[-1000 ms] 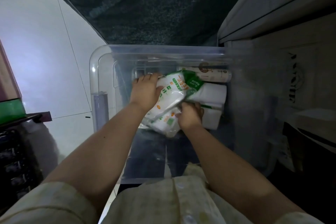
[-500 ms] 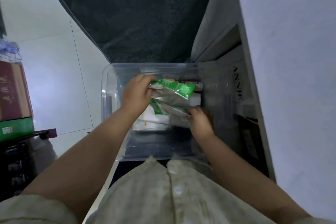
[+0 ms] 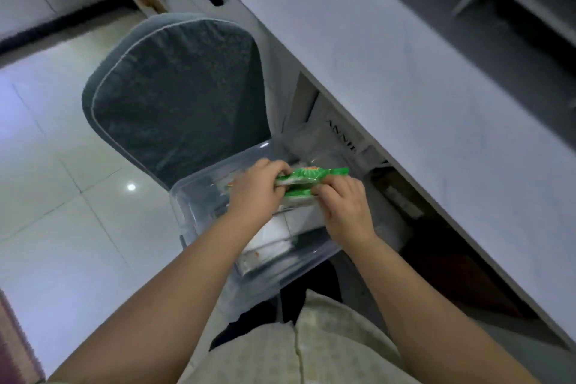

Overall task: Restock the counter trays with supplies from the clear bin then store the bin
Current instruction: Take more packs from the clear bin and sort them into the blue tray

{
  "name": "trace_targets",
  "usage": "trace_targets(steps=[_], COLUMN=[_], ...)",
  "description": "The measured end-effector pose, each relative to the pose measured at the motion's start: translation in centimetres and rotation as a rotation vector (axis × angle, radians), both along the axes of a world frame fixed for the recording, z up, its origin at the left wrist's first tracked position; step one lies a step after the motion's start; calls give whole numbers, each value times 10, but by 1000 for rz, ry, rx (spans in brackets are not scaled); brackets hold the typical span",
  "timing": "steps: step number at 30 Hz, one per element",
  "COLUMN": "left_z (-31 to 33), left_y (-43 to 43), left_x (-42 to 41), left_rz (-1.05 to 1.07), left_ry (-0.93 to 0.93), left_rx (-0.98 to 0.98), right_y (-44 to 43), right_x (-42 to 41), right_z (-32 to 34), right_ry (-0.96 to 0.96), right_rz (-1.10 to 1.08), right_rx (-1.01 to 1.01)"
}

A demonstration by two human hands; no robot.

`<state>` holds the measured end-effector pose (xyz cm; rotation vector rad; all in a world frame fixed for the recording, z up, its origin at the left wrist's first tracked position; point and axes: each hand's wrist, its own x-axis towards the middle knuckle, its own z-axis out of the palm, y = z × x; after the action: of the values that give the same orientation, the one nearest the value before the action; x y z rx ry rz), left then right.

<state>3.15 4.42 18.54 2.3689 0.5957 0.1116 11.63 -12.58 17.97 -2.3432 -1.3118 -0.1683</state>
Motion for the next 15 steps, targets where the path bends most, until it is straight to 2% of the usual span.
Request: trace_targets(steps=[8,10,12,15], left_z=[32,45,57,73], left_y=[-86,-114,-145,-196], left_x=[-3,2,9,17], left_rz=[-422,-538,-640,-738], left_ry=[-37,-8,-8,-85], left_rx=[-131,-61,101,221], right_y=[-86,-114,-142,-191], right_x=[-51,-56,-61,-72], right_z=[39,51,62,77], right_ry=[109,105,86,60], right_rz=[-409,-483,-574,-723], right_rx=[79,117,158,206])
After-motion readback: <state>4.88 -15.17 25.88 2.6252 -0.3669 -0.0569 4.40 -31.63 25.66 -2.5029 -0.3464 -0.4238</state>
